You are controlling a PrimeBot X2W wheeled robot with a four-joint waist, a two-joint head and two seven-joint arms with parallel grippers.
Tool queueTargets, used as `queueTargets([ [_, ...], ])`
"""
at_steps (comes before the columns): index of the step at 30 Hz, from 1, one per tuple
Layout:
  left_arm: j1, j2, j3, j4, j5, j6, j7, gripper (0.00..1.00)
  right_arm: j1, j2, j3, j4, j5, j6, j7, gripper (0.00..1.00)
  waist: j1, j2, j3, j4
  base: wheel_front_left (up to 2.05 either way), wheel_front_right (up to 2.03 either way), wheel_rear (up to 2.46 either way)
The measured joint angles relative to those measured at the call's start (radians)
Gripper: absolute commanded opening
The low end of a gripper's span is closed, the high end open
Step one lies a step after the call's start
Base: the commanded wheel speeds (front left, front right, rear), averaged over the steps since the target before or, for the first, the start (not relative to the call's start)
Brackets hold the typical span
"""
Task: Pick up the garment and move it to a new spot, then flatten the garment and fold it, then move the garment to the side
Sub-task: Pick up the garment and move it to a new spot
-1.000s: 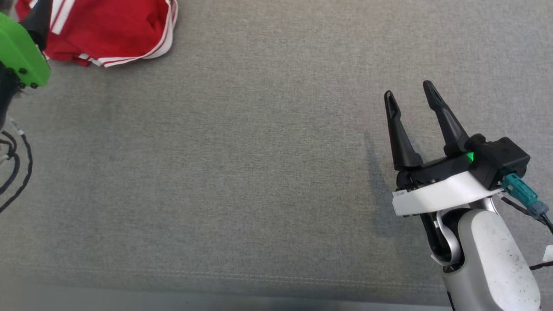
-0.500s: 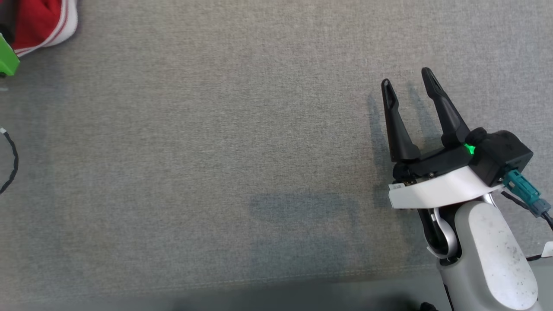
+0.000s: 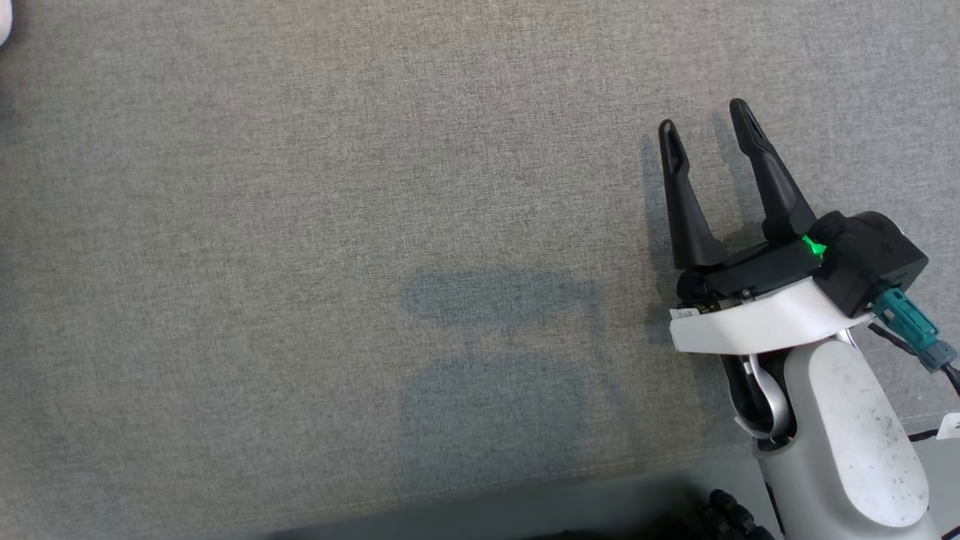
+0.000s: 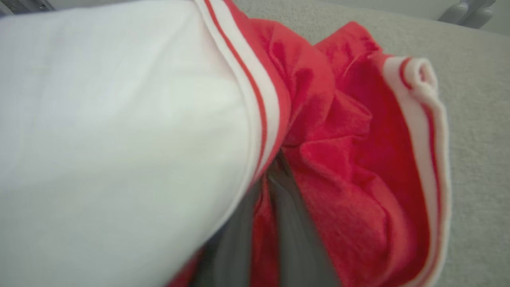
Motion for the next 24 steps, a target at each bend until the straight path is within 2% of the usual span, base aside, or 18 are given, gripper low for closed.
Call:
queueTargets([
  [8, -0.008, -0.016, 0.026, 0.005, -0.037, -0.014, -0.05, 0.0, -0.001, 0.0, -0.014, 0.028, 0.001, 0.0, -0.015, 1.0, 0.0, 0.0, -0.014, 0.002, 0.0, 0.0, 0.0],
  [14, -0.026, -0.027, 0.037, -0.054, -0.056, -0.023, -0.076, 0.0, -0.002, 0.0, -0.009, 0.047, 0.001, 0.0, -0.021, 1.0, 0.0, 0.0, -0.055, 0.018, 0.0, 0.0, 0.0],
  [19, -0.023, -0.032, 0.033, -0.117, -0.055, -0.022, -0.084, 0.0, 0.002, 0.001, -0.012, 0.071, 0.001, 0.0, -0.028, 1.0, -0.0001, 0.0, -0.115, 0.037, 0.0, 0.0, 0.0],
  [24, 0.024, -0.06, 0.032, -0.192, -0.086, -0.003, -0.072, 0.0, 0.029, 0.001, -0.02, 0.096, 0.007, 0.0, -0.028, 1.0, -0.0001, 0.0, -0.203, 0.059, 0.0, 0.0, 0.0],
])
